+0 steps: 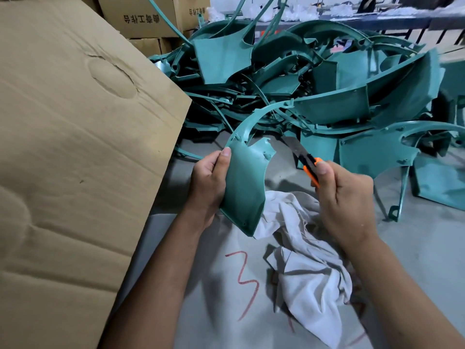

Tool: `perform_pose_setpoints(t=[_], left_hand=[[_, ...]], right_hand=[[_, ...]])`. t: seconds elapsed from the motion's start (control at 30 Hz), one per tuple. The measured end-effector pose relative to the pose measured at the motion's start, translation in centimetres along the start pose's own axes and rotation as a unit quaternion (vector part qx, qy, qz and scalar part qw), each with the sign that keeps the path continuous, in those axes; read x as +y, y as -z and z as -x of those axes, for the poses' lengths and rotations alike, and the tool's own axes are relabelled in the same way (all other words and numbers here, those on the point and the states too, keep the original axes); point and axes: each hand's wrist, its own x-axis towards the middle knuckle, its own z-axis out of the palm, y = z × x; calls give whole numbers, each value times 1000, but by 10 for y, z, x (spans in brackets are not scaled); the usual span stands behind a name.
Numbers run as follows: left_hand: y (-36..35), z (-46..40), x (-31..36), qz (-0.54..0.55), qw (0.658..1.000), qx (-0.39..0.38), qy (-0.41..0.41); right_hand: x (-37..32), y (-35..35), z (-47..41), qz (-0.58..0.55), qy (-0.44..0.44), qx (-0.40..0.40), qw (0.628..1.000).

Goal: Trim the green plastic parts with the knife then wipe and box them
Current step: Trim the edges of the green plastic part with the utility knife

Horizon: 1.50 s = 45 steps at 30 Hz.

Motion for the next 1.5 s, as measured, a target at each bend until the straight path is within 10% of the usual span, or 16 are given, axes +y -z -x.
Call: perform_pose_setpoints(t=[0.4,1.13,1.5], left_hand=[[1,6,3,-27,990,-136,-32],[-8,10,-6,5,974,-227,-19],[-20,22,5,165,947,-251,113]], right_hand=[[-4,0,4,-141,-15,-122,982],[-12,-3,2,-134,-7,-71,988],[-8,-9,2,-70,17,-63,995]])
